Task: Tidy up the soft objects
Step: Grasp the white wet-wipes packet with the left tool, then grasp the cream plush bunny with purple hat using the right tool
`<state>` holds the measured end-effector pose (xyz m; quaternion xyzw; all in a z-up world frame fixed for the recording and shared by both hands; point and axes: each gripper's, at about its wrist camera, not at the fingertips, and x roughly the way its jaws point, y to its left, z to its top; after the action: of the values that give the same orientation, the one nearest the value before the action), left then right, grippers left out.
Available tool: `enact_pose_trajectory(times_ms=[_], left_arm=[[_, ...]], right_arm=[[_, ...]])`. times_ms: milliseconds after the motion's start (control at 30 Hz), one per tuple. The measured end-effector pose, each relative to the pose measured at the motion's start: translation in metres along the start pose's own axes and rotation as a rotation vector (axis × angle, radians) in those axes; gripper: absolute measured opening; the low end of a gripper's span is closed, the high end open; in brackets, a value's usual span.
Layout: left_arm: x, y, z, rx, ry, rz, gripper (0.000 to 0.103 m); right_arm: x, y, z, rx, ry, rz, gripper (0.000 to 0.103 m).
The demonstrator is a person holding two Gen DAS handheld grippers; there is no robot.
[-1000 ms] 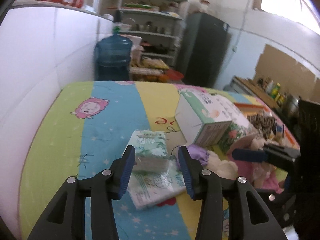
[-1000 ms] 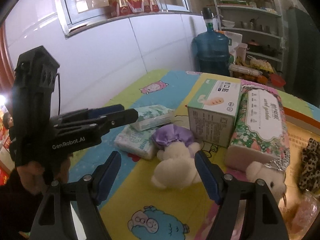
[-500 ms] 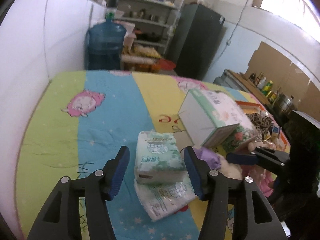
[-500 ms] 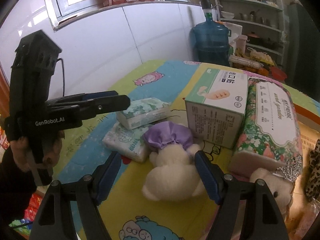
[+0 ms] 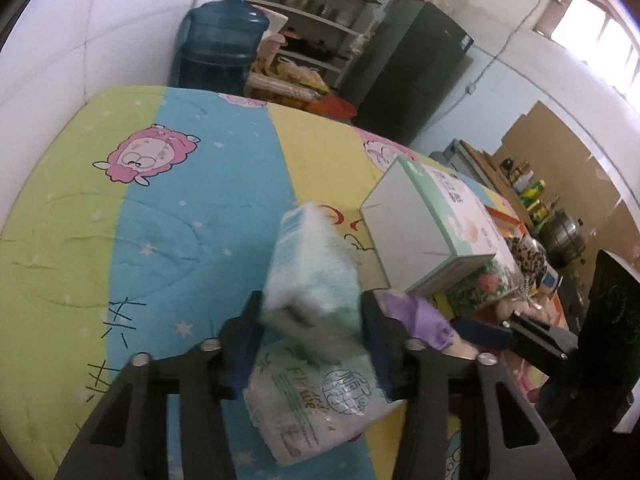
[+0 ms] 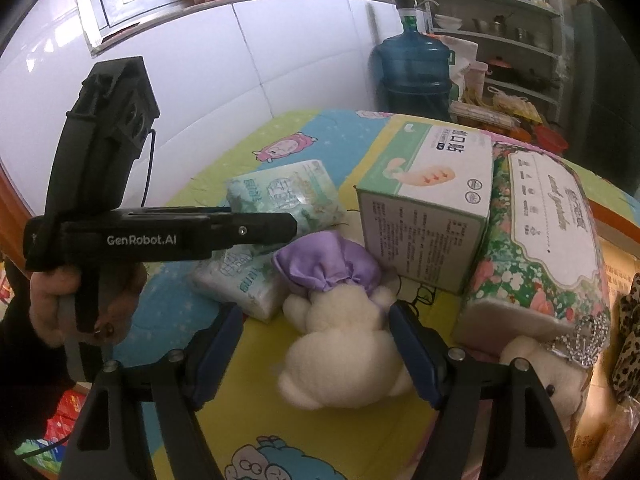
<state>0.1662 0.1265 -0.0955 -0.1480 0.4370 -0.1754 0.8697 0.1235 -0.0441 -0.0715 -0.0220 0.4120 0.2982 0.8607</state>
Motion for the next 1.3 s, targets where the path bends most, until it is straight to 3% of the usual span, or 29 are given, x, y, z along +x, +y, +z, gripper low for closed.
enact_pose_trajectory(times_ms=[67,133,600,633,667,833,900,967,1000,1200,1233,1300], left_arm=[[-0.003,0.000,-0.002,-0.002,-0.019,0.011,0.040],[-0.004,-0.001,-0.003,-0.004,-0.027,0.012,0.039],[-0.039,-0.009,-0.013,0.001,-0.131,0.000,0.034],[-0.041,-0.010,-0.012,0.004,-0.138,0.001,0.034],[-0.044,-0.011,-0.013,0.008,-0.146,0.003,0.034],[-0.054,-0.014,-0.015,0.016,-0.165,-0.001,0.034],[-0.055,-0.013,-0.017,0.015,-0.166,-0.003,0.034],[-0.056,-0.013,-0.017,0.014,-0.167,-0.005,0.034],[-0.056,-0.011,-0.017,0.013,-0.168,-0.007,0.034],[-0.057,-0.009,-0.020,0.009,-0.170,-0.006,0.034],[-0.057,-0.009,-0.020,0.010,-0.171,-0.003,0.034],[-0.058,-0.009,-0.022,0.016,-0.179,0.011,0.034]], right_arm=[[-0.002,-0.004,0.000,0.010,-0.008,-0.011,0.048],[-0.005,-0.011,0.000,0.038,-0.014,0.002,0.040],[-0.014,-0.005,-0.002,0.003,-0.037,0.000,0.032],[-0.016,-0.004,-0.001,-0.002,-0.042,0.002,0.013],[-0.018,-0.002,-0.002,-0.005,-0.047,0.003,0.007],[-0.015,0.006,-0.003,-0.062,-0.032,-0.003,0.009],[-0.015,0.009,-0.003,-0.080,-0.033,-0.020,0.024],[-0.011,0.011,-0.004,-0.096,-0.014,-0.055,0.073],[-0.009,0.013,-0.005,-0.107,-0.006,-0.073,0.077],[0.005,0.014,-0.005,-0.122,0.035,-0.087,0.077],[0.007,0.013,-0.004,-0.120,0.040,-0.088,0.075],[0.011,0.012,-0.004,-0.120,0.058,-0.089,0.063]])
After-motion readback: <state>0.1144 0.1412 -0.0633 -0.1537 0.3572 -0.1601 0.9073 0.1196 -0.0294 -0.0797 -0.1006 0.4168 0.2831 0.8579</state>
